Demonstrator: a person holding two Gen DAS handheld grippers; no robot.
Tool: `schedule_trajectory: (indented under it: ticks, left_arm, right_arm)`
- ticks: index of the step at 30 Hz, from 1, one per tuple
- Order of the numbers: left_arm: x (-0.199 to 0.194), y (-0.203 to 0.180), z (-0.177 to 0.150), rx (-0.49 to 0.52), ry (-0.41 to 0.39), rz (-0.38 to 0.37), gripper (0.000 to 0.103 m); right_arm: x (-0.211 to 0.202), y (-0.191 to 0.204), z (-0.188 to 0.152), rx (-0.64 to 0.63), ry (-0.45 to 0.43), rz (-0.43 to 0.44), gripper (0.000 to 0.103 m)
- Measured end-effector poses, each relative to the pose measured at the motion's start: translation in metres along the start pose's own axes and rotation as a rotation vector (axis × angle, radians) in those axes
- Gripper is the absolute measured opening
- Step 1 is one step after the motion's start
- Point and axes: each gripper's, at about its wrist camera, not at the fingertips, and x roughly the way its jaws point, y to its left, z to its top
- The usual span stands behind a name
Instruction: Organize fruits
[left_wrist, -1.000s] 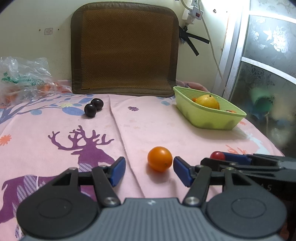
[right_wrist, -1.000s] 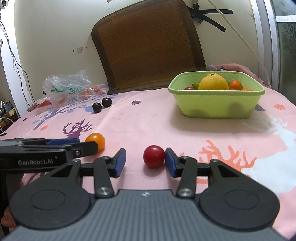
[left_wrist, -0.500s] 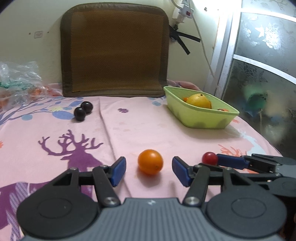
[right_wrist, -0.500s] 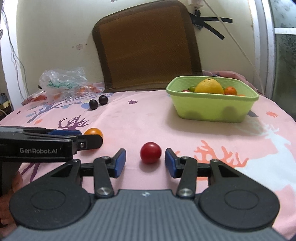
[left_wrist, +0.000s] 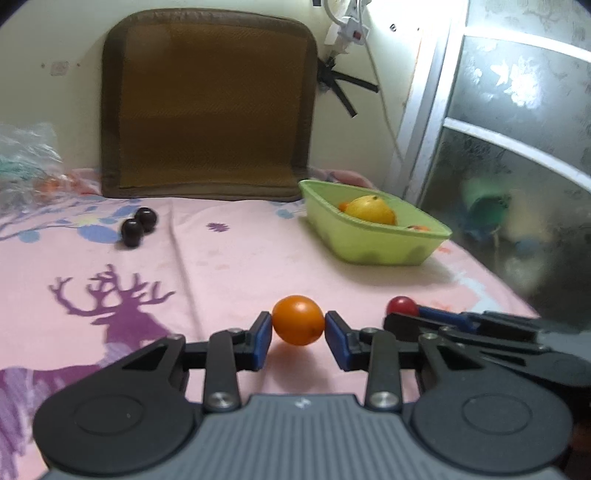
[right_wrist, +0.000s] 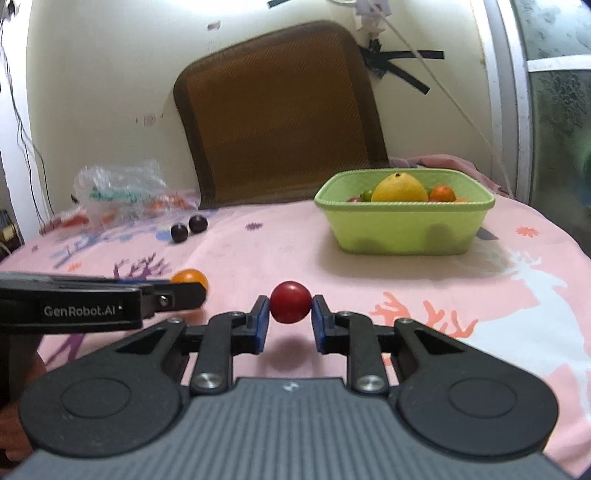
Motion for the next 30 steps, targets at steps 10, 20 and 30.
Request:
schedule_trajectory:
  ticks: [10, 20, 30]
  left_arm:
    - [0.049, -0.043, 0.082, 0.084, -0.053, -0.077, 0.032]
    - [0.133, -0.061, 0.111, 0.098, 0.035, -0.073, 0.061]
    - [0.094, 0.015, 0.126, -0.085, -0.079, 0.032, 0.060]
  right_arm:
    - [0.021, -0.059, 0.055, -0.002, -0.141, -0.129, 0.027]
    - [0.045, -0.102, 0.064, 0.041, -0.176, -0.125, 0.054]
    - [0.033, -0.133, 0.065, 0.248, -0.200, -0.146, 0.054]
